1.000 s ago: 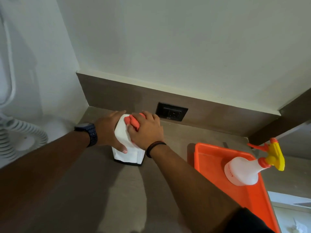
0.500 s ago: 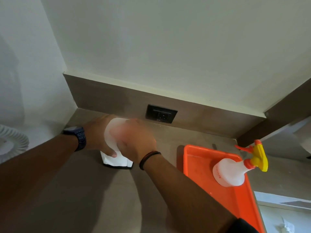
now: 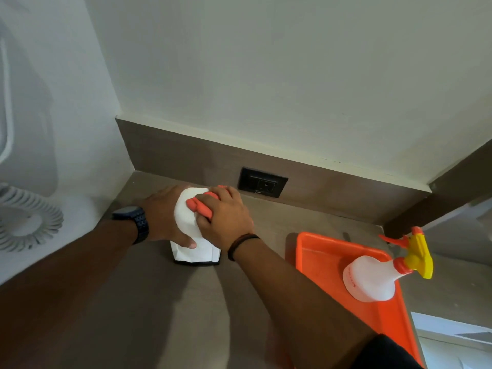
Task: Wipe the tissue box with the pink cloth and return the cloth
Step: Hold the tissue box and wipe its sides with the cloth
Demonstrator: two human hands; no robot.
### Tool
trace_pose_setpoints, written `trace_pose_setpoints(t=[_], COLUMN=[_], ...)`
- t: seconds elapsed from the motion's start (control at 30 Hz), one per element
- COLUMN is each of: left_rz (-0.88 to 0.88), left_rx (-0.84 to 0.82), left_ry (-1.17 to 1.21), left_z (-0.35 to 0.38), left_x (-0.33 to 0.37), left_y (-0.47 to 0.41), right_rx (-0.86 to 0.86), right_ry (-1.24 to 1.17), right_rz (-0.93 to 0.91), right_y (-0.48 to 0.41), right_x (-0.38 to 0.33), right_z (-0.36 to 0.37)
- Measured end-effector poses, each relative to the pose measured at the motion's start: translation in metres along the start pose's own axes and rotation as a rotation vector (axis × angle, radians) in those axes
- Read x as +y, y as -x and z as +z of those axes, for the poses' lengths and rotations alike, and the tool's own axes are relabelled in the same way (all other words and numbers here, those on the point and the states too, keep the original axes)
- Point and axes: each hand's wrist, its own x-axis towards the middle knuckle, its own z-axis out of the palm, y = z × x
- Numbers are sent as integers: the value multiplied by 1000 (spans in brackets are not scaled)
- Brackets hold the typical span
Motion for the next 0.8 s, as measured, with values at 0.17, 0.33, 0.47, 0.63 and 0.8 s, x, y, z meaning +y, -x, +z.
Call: trace_pose_setpoints(t=[0.17,0.33,0.47,0.63,0.8], left_rz=[-118,-158,-139,-233,-292], left_rx=[45,11,0,42,43], left_ry=[-5,-83,-130,-129,-137], left_z=[2,2,2,4,6], left_x=[3,6,10,11,12], left_y=[0,-1,0,0,0], right_rx=[8,-23,-34,126,-19], right_ry=[-93,-34,76,54,-28], right_rz=[172,177,10,-127,135], right_y=[3,-17,-5,16,0], right_x=[8,-13,-9,10,5], right_z=[-2,1,1,-2,-1])
